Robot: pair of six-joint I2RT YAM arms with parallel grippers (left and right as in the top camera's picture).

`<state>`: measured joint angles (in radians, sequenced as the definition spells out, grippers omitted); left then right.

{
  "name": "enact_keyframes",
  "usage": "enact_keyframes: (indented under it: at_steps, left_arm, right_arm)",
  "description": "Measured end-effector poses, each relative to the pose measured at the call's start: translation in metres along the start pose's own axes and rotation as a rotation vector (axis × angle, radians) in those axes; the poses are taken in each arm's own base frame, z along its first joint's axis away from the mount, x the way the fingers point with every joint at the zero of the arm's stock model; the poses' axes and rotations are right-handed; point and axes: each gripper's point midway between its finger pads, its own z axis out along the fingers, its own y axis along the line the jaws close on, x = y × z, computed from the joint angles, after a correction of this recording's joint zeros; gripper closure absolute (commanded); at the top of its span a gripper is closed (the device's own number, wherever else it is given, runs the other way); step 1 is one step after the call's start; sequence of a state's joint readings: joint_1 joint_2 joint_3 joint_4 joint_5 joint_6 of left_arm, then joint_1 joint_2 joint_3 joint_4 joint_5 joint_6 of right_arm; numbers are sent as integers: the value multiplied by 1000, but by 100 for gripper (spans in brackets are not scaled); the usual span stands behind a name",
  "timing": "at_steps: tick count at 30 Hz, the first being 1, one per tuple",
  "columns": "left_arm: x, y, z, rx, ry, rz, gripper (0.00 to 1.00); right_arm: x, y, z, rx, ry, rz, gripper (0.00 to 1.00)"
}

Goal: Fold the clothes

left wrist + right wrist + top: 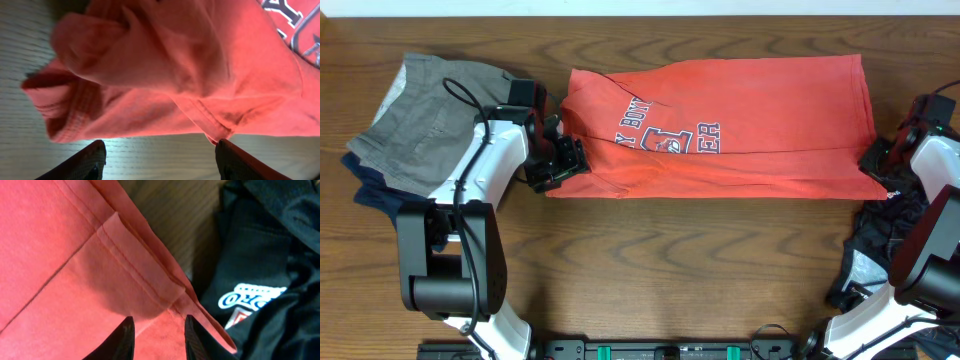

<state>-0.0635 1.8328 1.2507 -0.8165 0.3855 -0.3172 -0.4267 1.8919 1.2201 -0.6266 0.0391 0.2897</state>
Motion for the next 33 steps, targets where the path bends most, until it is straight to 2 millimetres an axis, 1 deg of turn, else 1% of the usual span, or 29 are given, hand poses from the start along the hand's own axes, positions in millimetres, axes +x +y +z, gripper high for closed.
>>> enact_keyframes:
  at_steps: [15,23,27,28,30,31,32,33]
  left_arm:
    - [-4,3,0,-21,-18,3,28]
    - [-4,3,0,-21,-18,3,28]
    - [-4,3,0,-21,-18,3,29]
    - [-4,3,0,-21,-18,3,28]
    - [-4,3,0,-21,-18,3,29]
    - [-4,3,0,-21,-18,3,29]
    - [-4,3,0,-21,-18,3,28]
    - [-4,3,0,-21,-18,3,29]
  right_arm:
    - [-9,3,4,-15,-51,65,69]
    - [-5,1,6,-12,-41,68,70]
    - [-6,2,11,-13,-46,69,72]
    - [-6,2,13,-14,-47,69,74]
    - [-5,2,18,-11,-39,74,89]
    - [-4,2,19,-10,-38,71,95]
    - [-5,2,19,-10,-38,72,99]
    - [-6,2,19,-12,-42,76,99]
